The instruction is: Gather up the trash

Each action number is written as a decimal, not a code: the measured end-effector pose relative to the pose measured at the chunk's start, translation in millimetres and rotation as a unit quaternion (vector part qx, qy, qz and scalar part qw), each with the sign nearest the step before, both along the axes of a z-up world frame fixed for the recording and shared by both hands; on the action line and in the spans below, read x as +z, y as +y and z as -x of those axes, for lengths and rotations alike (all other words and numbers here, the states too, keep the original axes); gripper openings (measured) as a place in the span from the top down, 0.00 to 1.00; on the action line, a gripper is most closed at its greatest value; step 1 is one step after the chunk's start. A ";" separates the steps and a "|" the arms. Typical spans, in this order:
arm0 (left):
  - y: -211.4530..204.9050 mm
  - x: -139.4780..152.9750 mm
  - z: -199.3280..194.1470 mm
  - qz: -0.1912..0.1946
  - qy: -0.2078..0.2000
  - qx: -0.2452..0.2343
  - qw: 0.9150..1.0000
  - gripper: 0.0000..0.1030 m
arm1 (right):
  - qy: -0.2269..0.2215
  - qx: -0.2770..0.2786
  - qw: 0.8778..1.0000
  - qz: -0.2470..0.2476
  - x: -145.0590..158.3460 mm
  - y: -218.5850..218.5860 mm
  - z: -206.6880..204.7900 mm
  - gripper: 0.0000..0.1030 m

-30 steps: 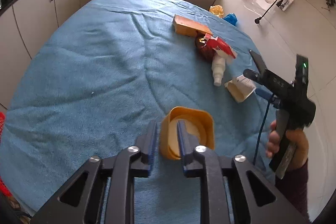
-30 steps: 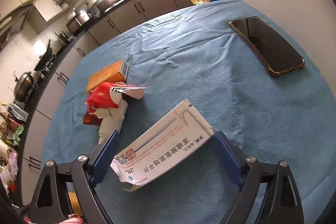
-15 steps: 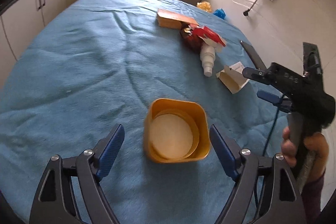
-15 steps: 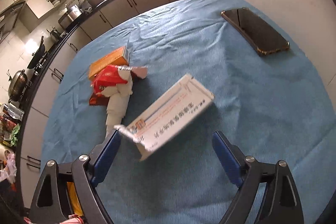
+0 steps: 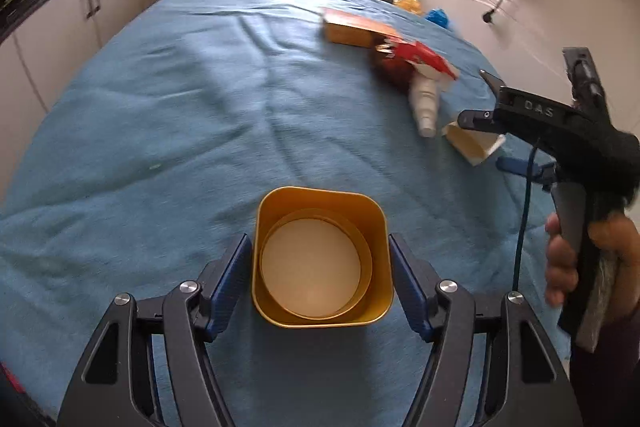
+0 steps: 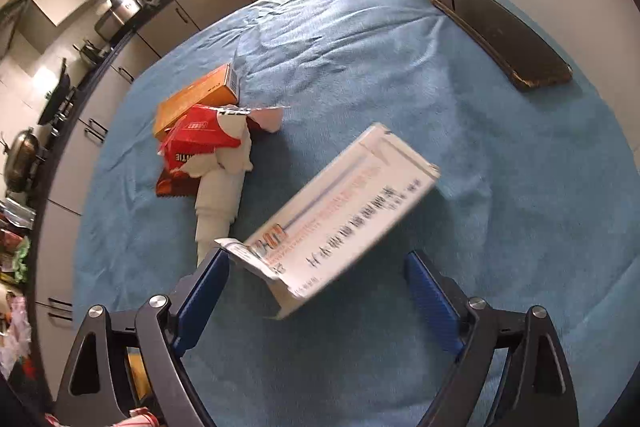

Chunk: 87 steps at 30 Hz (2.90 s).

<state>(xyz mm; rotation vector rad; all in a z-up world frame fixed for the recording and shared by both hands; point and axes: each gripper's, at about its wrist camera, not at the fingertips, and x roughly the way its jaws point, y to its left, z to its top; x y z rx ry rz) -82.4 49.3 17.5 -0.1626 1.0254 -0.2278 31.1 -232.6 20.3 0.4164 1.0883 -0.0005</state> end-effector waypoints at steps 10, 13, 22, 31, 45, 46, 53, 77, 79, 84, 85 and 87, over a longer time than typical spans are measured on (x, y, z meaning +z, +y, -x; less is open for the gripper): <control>42.5 1.0 22.7 0.010 -0.003 0.031 0.999 0.34 | 0.036 -0.022 0.994 0.104 -5.4 18.1 -51.3 0.10; 42.4 1.4 27.3 0.005 -0.007 0.027 1.000 0.34 | 0.036 0.003 0.988 0.147 -6.3 25.4 -54.3 0.25; 49.8 2.0 34.9 0.012 -0.008 0.028 1.000 0.34 | 0.012 0.058 0.991 0.116 0.1 -0.4 2.4 0.43; 40.7 -0.8 36.1 -0.019 -0.017 0.033 0.999 0.34 | -0.023 0.112 0.991 0.069 5.0 -2.7 76.3 0.33; 47.6 6.7 50.9 0.005 -0.039 0.057 0.998 0.37 | -0.048 0.093 0.989 0.100 -4.5 20.7 99.2 0.18; 49.3 8.6 52.3 0.005 -0.042 0.061 0.997 0.37 | -0.049 0.096 0.989 0.104 -4.5 21.3 99.6 0.19; 65.0 23.5 70.1 0.001 -0.059 0.084 0.995 0.37 | -0.065 0.099 0.987 0.106 -1.6 10.4 106.0 0.46; 102.0 38.5 106.6 -0.032 -0.090 0.148 0.984 0.37 | -0.145 0.169 0.975 0.027 32.7 61.0 145.9 0.46; 108.8 39.3 109.4 -0.033 -0.091 0.155 0.983 0.37 | -0.148 0.181 0.972 0.023 34.4 70.6 147.7 0.46; 131.2 39.7 114.8 -0.030 -0.091 0.178 0.979 0.37 | -0.152 0.208 0.966 0.018 36.7 94.0 149.0 0.46; 138.5 39.5 116.9 -0.031 -0.092 0.186 0.978 0.37 | -0.152 0.214 0.965 0.017 36.7 99.7 149.1 0.46; 151.6 38.9 120.3 -0.033 -0.092 0.201 0.975 0.37 | -0.151 0.225 0.963 0.014 37.3 110.4 147.7 0.46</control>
